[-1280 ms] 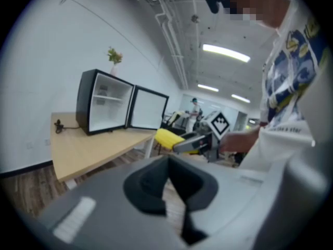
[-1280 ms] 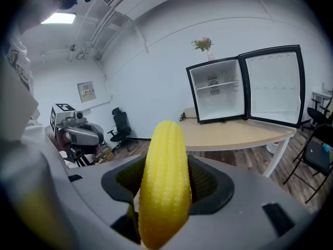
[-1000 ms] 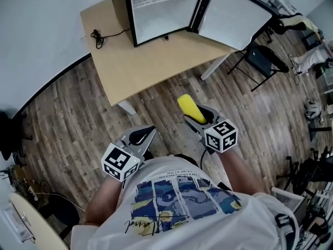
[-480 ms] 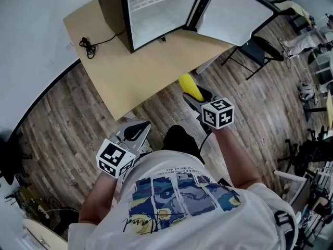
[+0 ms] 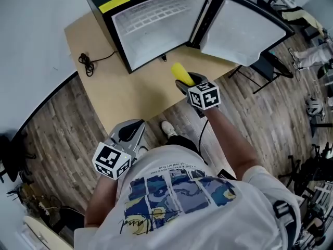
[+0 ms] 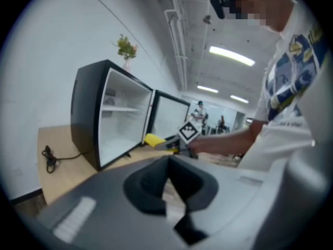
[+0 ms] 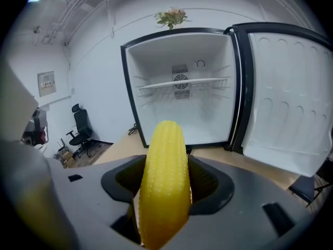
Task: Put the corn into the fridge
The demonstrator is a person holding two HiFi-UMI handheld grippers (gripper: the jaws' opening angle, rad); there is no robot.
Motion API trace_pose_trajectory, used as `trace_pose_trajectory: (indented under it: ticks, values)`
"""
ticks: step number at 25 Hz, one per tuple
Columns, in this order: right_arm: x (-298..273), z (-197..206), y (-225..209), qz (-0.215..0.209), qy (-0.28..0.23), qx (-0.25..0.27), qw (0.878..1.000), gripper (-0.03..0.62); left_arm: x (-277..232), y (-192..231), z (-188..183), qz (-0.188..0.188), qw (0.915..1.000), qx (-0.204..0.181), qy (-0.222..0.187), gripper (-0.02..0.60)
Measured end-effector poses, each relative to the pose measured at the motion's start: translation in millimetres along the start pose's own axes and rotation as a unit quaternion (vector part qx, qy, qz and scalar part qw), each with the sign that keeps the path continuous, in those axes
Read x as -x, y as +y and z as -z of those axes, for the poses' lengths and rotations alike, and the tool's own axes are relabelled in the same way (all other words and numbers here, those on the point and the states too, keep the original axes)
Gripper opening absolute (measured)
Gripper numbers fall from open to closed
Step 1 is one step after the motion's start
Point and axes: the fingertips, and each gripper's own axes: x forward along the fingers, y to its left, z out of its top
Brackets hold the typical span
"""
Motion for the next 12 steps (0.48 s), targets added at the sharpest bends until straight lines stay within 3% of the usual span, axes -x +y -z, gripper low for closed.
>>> trace_pose_trajectory:
  ticks: [12]
  values:
    - [-147.1,-68.1,-87.9,-0.017,0.014,0.053,0.998,0.250,-52.6,38.6,-35.6,-0.120,0.9924,0.028,-0.005,0.009]
